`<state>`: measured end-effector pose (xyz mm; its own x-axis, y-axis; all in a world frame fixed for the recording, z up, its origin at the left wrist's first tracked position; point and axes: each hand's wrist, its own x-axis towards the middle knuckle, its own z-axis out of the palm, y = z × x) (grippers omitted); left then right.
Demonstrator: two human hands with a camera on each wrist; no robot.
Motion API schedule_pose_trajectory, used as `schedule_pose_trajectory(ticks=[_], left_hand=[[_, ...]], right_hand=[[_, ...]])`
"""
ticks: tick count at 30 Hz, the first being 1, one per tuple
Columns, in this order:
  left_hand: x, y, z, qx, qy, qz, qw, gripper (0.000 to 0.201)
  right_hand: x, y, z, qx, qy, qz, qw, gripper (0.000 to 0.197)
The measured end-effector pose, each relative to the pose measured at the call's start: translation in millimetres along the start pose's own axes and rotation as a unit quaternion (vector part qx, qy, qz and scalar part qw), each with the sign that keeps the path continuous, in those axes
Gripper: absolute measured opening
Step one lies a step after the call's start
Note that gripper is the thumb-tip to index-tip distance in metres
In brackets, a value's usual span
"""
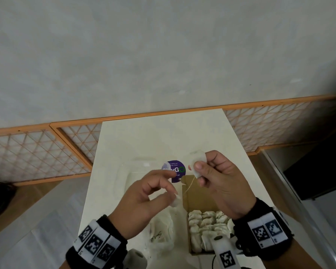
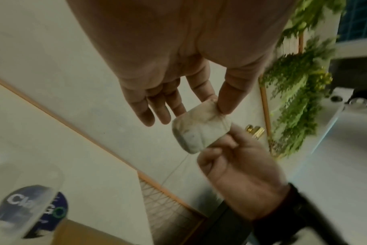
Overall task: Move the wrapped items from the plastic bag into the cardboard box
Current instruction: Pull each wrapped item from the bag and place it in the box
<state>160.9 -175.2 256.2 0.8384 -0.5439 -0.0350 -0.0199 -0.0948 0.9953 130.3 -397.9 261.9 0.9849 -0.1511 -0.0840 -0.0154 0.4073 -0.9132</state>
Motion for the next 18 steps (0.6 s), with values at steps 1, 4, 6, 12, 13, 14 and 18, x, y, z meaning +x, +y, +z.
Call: schedule_pose_trajectory(ticks=[1, 4, 6, 12, 13, 14, 18], left_hand=[[0.9, 6.2, 0.1, -0.035, 0.002, 0.007, 0.999, 0.01], [9.6, 21.0, 5.0, -0.103, 0.02, 0.039, 0.994, 0.004], [16.2, 22.9, 10.3, -0.132, 0.043, 0.058, 0.989, 0.008], [18.1, 17.5, 11.0, -0.195, 0.13, 0.048, 0.971, 0.016], [16.8, 16.9, 8.9, -0.192, 0.142, 0.046, 0.97, 0.017], [15.1, 15.9, 6.1, -0.19, 0.153, 0.045, 0.969, 0.015], [5.7, 10.1, -7.5, -0.199, 0.172, 0.036, 0.964, 0.01]], right_hand=[[1.0, 1.9, 0.8, -0.022, 0.005, -0.009, 1.0, 0.014], [3.3, 7.4, 7.6, -0.055, 0.0, -0.026, 0.998, 0.007], [4.8, 10.5, 15.6, -0.059, -0.02, -0.03, 0.998, 0.008], [8.3, 21.4, 33.2, -0.084, -0.062, -0.034, 0.994, 0.009], [9.0, 24.2, 35.1, -0.087, -0.065, -0.032, 0.994, 0.012], [9.5, 26.9, 37.2, -0.092, -0.072, -0.029, 0.993, 0.016], [9.5, 33.9, 46.8, -0.158, -0.139, -0.016, 0.977, 0.02]])
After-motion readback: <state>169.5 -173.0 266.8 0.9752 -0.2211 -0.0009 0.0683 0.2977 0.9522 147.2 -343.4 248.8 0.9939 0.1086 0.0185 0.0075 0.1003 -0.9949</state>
